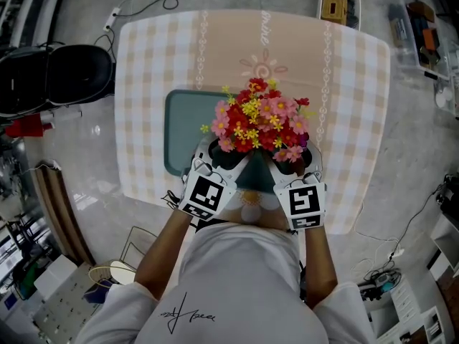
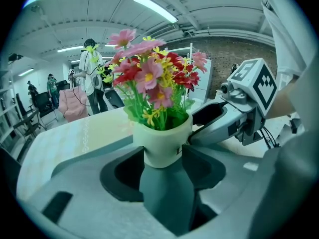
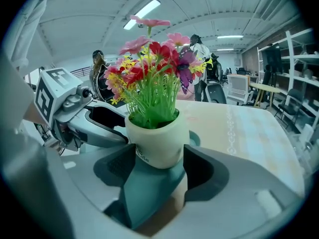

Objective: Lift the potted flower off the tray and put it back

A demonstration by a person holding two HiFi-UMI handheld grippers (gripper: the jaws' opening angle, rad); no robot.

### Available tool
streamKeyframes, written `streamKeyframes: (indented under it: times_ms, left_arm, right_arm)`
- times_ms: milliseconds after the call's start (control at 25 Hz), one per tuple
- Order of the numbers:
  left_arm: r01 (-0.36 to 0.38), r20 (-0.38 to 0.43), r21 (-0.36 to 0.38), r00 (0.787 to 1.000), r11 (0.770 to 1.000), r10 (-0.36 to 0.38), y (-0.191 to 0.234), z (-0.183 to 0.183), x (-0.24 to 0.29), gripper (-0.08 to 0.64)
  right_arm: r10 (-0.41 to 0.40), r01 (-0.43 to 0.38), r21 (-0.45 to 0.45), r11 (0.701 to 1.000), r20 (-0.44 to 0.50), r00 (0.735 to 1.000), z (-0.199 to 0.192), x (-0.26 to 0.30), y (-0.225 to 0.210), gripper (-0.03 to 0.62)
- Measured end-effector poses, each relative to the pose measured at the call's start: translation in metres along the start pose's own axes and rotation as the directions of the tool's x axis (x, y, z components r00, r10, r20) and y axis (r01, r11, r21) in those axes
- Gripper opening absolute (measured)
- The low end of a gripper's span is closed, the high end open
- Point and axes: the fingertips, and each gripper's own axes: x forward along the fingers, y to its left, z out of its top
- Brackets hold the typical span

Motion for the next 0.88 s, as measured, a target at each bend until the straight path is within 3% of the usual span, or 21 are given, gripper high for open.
streamKeyframes:
  times_ms: [600,800,880]
  left_arm:
    - [0.028,0.035,0.021,0.999,0.999,-0.028,-0.009,0.001,-0.019,0.190]
    - [0.041,0.063,0.017,0.997,0.999,-0.042,-0.014,0.003,-0.030,0.169]
    - [0.051,0.070,0.032,0.996,0.998,-0.054,-0.017,0.004,-0.035,0.167]
  right_arm:
    - [-0.073,0.074,-0.045,0.996,0.031,0.997,0.003,-0.019,0.009,0.247]
    - [-0.094,0.096,-0.049,0.994,0.053,0.994,0.005,-0.029,0.014,0.209]
    - [-0.105,0.109,-0.056,0.992,0.068,0.992,0.007,-0.034,0.017,0.161]
